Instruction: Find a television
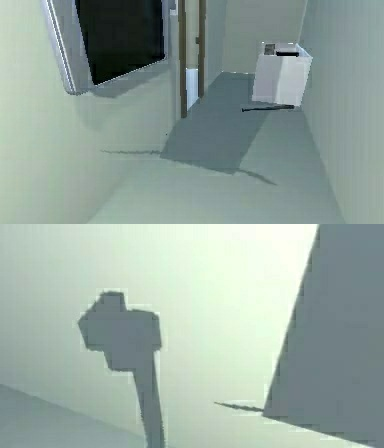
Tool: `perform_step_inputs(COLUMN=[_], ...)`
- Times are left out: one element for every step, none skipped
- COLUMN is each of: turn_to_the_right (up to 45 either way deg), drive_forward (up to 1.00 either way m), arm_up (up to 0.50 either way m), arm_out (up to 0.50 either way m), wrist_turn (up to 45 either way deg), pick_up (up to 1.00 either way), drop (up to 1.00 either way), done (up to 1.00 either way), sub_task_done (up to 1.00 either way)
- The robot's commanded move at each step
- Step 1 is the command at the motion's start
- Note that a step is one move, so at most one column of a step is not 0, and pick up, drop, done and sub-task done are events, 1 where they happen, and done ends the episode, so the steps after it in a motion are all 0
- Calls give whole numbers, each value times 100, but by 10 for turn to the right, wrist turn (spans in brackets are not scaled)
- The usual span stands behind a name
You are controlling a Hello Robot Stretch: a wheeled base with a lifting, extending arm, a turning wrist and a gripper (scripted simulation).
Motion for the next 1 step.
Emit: perform_step_inputs(turn_to_the_right=[-150], drive_forward=[0], arm_up=[0], arm_out=[0], wrist_turn=[0], pick_up=[0], drop=[0], done=[0], sub_task_done=[0])
